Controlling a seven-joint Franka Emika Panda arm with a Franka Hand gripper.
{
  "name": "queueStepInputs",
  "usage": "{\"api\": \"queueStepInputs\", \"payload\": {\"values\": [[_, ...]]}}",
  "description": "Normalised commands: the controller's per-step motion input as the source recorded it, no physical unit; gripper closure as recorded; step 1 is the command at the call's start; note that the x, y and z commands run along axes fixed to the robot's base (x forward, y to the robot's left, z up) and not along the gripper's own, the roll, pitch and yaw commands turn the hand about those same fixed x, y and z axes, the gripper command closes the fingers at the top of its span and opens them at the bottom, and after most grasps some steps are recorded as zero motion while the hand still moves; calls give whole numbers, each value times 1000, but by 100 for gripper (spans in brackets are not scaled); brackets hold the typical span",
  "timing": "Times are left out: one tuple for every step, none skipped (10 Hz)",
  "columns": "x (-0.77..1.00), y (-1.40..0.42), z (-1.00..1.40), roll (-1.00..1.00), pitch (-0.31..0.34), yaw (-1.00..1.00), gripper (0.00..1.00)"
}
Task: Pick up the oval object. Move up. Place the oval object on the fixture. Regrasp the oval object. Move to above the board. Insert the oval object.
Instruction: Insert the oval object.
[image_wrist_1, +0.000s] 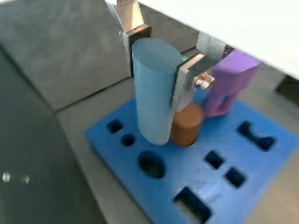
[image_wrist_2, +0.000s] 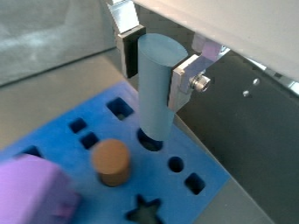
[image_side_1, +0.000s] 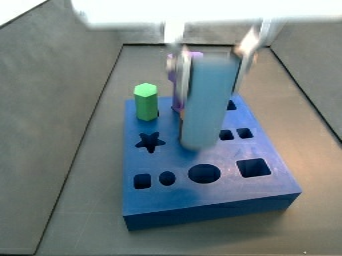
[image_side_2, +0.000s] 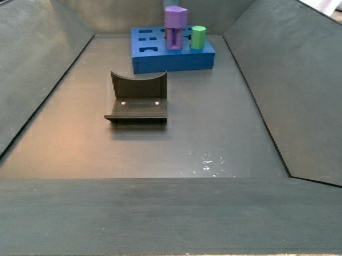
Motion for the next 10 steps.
{"api": "queueStepInputs", "payload": {"values": [[337,-354,-703,143,-34,77,100],[597,-169,-680,87,0,0,100],[677,0,-531,93,46,-214,100],[94,0,-311,123,60,0,100],[-31,49,-117,57,0,320,100],[0,71,-6,60,1,226,100],[0,134,0,67,36,183,100],[-89,89,-57,40,0,171,100],[0,9,-169,-13,0,71,100],[0,0,-220,0,0,0,100]]}}
